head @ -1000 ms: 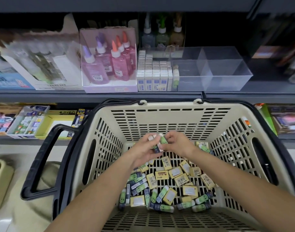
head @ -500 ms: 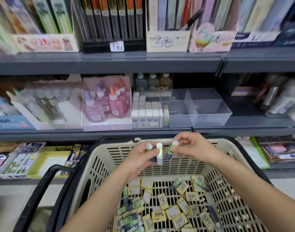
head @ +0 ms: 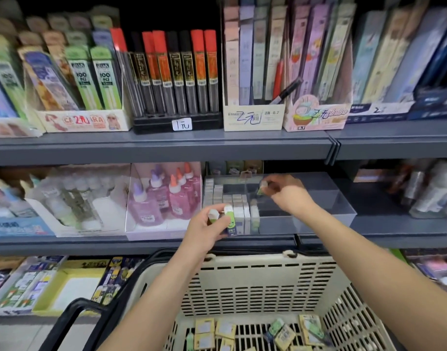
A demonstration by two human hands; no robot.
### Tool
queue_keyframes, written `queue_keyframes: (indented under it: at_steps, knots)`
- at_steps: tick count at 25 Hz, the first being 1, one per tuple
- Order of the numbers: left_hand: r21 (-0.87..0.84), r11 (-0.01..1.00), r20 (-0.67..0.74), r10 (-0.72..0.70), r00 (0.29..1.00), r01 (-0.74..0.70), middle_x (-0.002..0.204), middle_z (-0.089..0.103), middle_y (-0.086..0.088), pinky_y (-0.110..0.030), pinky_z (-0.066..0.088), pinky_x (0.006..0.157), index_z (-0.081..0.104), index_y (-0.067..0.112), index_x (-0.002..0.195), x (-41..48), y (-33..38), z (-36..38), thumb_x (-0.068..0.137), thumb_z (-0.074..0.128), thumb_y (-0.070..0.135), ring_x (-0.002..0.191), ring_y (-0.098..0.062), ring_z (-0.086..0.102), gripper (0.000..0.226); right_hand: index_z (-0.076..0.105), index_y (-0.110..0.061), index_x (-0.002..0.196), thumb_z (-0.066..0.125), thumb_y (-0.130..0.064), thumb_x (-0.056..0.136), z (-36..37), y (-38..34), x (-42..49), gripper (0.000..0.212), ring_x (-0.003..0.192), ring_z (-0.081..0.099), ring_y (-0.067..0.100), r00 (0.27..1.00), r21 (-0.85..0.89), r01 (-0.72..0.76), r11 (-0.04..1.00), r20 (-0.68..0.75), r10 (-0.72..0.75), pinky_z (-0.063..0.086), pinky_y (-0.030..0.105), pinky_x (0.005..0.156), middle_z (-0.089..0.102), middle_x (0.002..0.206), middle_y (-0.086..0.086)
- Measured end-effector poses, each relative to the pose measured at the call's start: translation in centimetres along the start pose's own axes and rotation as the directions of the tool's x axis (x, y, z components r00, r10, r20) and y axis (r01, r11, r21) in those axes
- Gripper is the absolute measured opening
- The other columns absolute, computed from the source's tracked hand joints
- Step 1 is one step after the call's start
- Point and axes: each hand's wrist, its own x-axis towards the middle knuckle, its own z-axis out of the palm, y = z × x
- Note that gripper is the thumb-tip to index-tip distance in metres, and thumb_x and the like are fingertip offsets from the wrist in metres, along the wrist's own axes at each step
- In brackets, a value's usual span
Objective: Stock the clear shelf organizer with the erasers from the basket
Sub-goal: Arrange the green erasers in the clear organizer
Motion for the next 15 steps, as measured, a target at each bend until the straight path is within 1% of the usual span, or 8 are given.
queue_keyframes:
  at_steps: [2, 4, 5, 7, 9, 13, 15]
  knots:
    - [-0.008, 1.0, -0.009, -0.011, 1.0, 0.011, 0.104, 0.065, -0.008, -0.039, 0.055, 0.085, 0.064, 0.022, 0.104, 0.2, -0.5, -0.6, 0.086, 0.063, 0.011, 0.095, -0.022, 0.066, 0.021, 0.062, -0.024, 0.105, 0.051, -0.029, 0.092, 0.9, -0.2, 0.8, 0.018, 0.092, 0.062, 0.028, 0.997, -0.123, 0.047, 0.991, 0.069, -0.039, 0.047, 0.028, 0.08, 0.068, 0.106, 0.006]
    - [-0.006, 1.0, -0.013, -0.011, 1.0, 0.011, 0.103, 0.065, -0.008, -0.036, 0.056, 0.083, 0.064, 0.022, 0.104, 0.4, -0.8, -1.0, 0.087, 0.062, 0.01, 0.093, -0.022, 0.066, 0.021, 0.059, -0.022, 0.11, 0.051, -0.031, 0.092, 1.7, -0.2, 1.0, 0.021, 0.097, 0.062, 0.029, 0.991, -0.167, 0.062, 0.984, 0.127, -0.041, 0.047, 0.029, 0.08, 0.066, 0.112, 0.006]
    - [-0.008, 1.0, -0.016, -0.011, 1.0, 0.011, 0.101, 0.065, -0.008, -0.035, 0.056, 0.082, 0.064, 0.02, 0.106, 0.4, -0.9, -1.1, 0.087, 0.062, 0.01, 0.092, -0.021, 0.066, 0.021, 0.057, -0.02, 0.111, 0.051, -0.032, 0.093, 2.0, -0.2, 1.0, 0.023, 0.097, 0.061, 0.028, 0.989, -0.153, 0.055, 0.987, 0.146, -0.033, 0.045, 0.028, 0.078, 0.065, 0.113, 0.006]
    - [-0.021, 1.0, -0.016, -0.017, 1.0, 0.017, 0.099, 0.065, -0.008, -0.036, 0.056, 0.082, 0.064, 0.018, 0.107, 0.6, -1.0, -1.1, 0.087, 0.062, 0.009, 0.093, -0.021, 0.066, 0.022, 0.054, -0.017, 0.108, 0.048, -0.032, 0.094, 2.6, 0.2, 0.9, 0.022, 0.089, 0.059, 0.024, 0.982, -0.12, 0.036, 0.992, 0.187, -0.013, 0.045, 0.026, 0.075, 0.064, 0.108, 0.007]
    - [-0.028, 0.999, -0.003, -0.022, 1.0, 0.021, 0.098, 0.065, -0.008, -0.038, 0.056, 0.083, 0.064, 0.02, 0.103, 0.7, -1.0, -0.8, 0.087, 0.062, 0.009, 0.094, -0.022, 0.066, 0.02, 0.054, -0.015, 0.102, 0.045, -0.028, 0.094, 2.8, 0.3, 0.9, 0.018, 0.087, 0.06, 0.024, 0.974, -0.117, 0.041, 0.992, 0.224, -0.013, 0.049, 0.03, 0.077, 0.065, 0.104, 0.009]
    - [-0.013, 1.0, 0.016, -0.024, 1.0, 0.024, 0.092, 0.067, -0.005, -0.032, 0.057, 0.078, 0.065, 0.021, 0.096, 0.7, -0.5, 0.4, 0.087, 0.062, 0.008, 0.087, -0.016, 0.066, 0.016, 0.053, -0.019, 0.102, 0.045, -0.021, 0.095, 2.0, 0.4, 0.7, 0.011, 0.095, 0.062, 0.023, 0.957, -0.073, 0.048, 0.996, 0.288, -0.025, 0.052, 0.034, 0.083, 0.063, 0.107, 0.007]
    - [0.004, 1.0, 0.031, -0.027, 0.999, 0.027, 0.089, 0.067, -0.003, -0.03, 0.056, 0.078, 0.064, 0.021, 0.095, 0.6, -0.2, 1.0, 0.086, 0.063, 0.008, 0.086, -0.015, 0.065, 0.015, 0.054, -0.019, 0.106, 0.045, -0.022, 0.094, 1.5, 0.4, 0.4, 0.015, 0.097, 0.061, 0.024, 0.952, -0.137, 0.084, 0.987, 0.305, -0.039, 0.051, 0.035, 0.085, 0.062, 0.11, 0.006]
